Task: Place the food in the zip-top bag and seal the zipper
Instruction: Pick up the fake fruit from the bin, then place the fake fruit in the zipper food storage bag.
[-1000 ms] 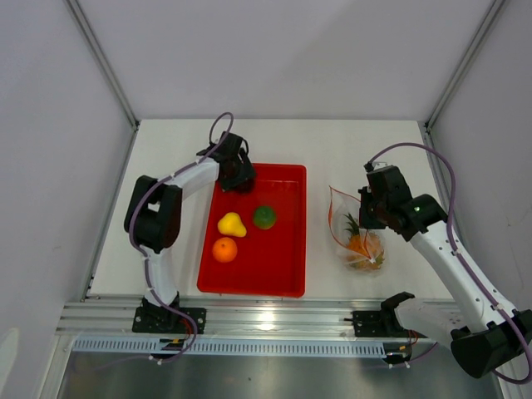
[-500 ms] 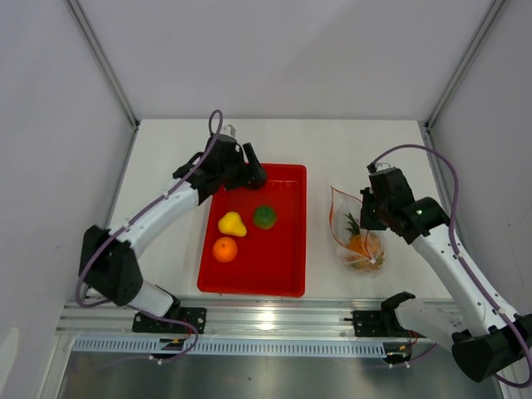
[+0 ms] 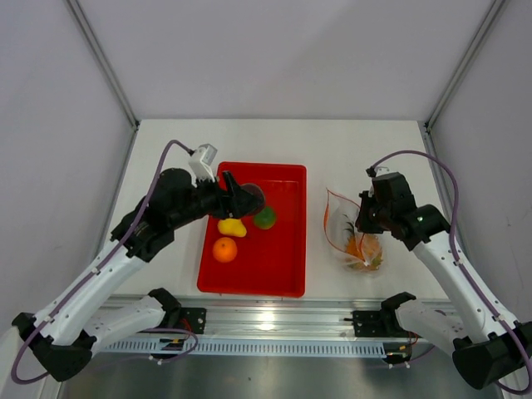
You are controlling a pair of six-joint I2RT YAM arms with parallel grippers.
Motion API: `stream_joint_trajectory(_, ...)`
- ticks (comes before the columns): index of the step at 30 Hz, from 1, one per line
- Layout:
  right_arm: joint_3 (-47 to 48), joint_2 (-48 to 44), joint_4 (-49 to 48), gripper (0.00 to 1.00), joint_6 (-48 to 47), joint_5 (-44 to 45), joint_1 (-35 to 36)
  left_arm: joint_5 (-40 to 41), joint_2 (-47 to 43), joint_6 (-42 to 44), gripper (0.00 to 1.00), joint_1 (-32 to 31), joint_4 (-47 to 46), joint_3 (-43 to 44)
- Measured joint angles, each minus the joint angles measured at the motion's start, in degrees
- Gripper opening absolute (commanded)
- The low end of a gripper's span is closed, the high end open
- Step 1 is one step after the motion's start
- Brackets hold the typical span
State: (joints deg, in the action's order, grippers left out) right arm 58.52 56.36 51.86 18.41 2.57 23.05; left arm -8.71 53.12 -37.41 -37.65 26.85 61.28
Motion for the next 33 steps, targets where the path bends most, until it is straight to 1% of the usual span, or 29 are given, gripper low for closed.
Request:
stream_joint_trajectory(6,-0.6,-0.3,-0.4,0.00,0.4,-1.6,0.0,-4.1,-4.7,-0.1,0.01,-2.6,0.7,-5.0)
stream_joint_trajectory(9,-0.6,-0.4,-0.4,0.00,0.6,-2.1,0.0,-5.6,-4.7,-0.2,0.01,-4.7,-0.1,-6.0)
stream_joint_trajectory(11,-0.6,-0.4,-0.4,0.00,0.9,-2.1,0.0,-6.5,-3.3,-0.2,0.00,-7.2,-1.6,-6.0)
stream_joint_trajectory(15,-0.6,-0.4,-0.3,0.00,1.5,-2.6,0.0,-7.5,2.2,-0.3,0.01,-12.7,-5.2,-5.2)
stream_joint_trajectory(19,-0.4,-0.4,-0.1,0.00,2.4,-3.4,0.0,-8.9,7.2,-0.3,0.01,-15.4,-8.3,-2.8)
stream_joint_trajectory(25,0.6,-0.4,0.1,0.00,3.8,-4.7,0.7,-12.5,16.5,-1.3,0.01,-15.9,-16.5,2.3)
stream_joint_trajectory(33,1.7,-0.4,0.5,0.00,4.1,-4.9,1.4,-17.6,29.5,-4.4,0.01,-16.6,-26.3,5.9)
